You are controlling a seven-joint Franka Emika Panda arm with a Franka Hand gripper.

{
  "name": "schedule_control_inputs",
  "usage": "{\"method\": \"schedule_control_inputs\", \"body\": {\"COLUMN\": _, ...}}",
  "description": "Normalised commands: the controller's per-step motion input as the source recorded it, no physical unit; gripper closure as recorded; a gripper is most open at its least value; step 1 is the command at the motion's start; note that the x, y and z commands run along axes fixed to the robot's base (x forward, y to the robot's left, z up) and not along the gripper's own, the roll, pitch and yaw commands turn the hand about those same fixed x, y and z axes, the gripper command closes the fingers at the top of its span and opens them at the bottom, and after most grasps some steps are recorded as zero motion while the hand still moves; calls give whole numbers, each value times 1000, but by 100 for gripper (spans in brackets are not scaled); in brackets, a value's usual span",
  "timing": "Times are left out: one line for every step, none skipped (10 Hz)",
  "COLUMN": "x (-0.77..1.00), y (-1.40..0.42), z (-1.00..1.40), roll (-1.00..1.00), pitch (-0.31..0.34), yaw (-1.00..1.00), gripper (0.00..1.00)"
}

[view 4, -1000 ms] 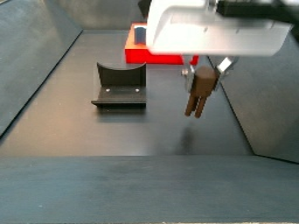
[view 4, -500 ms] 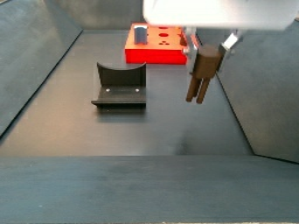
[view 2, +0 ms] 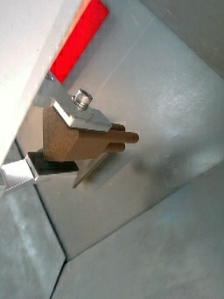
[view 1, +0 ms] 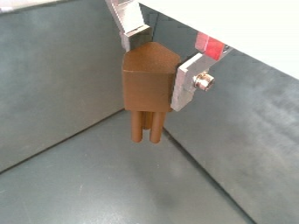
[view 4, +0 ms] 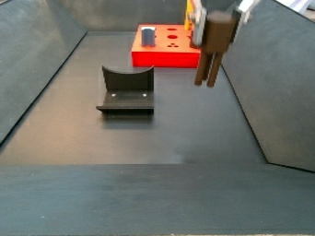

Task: Pick up the 3 prong object. Move up. Move to above the board. Insert the 3 prong object.
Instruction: Move to above the board.

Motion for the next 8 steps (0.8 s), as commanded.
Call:
{"method": "schedule_control_inputs", "body": {"x": 87, "y": 6, "z": 1000, "roll": 82, "pitch": 99, "yaw": 40, "gripper": 100}}
{"method": "schedule_control_inputs", "body": {"x": 78, "y": 4, "z": 1000, "roll": 79, "pitch": 101, "yaw": 35, "gripper": 100}}
{"method": "schedule_control_inputs", "body": {"x": 71, "y": 2, "z": 1000, "roll": 78, "pitch": 101, "yaw": 33, "gripper": 100}}
{"method": "schedule_control_inputs", "body": {"x": 53, "y": -6, "z": 1000, "roll": 82, "pitch": 99, "yaw": 33, "gripper": 100}}
{"method": "schedule_control_inputs", "body": {"x": 38, "y": -8, "z": 886, "roll": 84, "pitch": 96, "yaw": 34, "gripper": 100}}
{"method": "schedule_control_inputs", "body": {"x": 25, "y": -8, "z": 730, "roll": 86, "pitch": 95, "yaw": 35, "gripper": 100}}
{"method": "schedule_control_inputs", "body": {"x": 14, "y": -11, "z": 523, "roll": 88, "pitch": 95, "yaw": 35, "gripper": 100}}
{"method": "schedule_control_inputs", "body": {"x": 10, "y": -11, "z": 366, "roll": 90, "pitch": 97, "yaw": 37, "gripper": 100}}
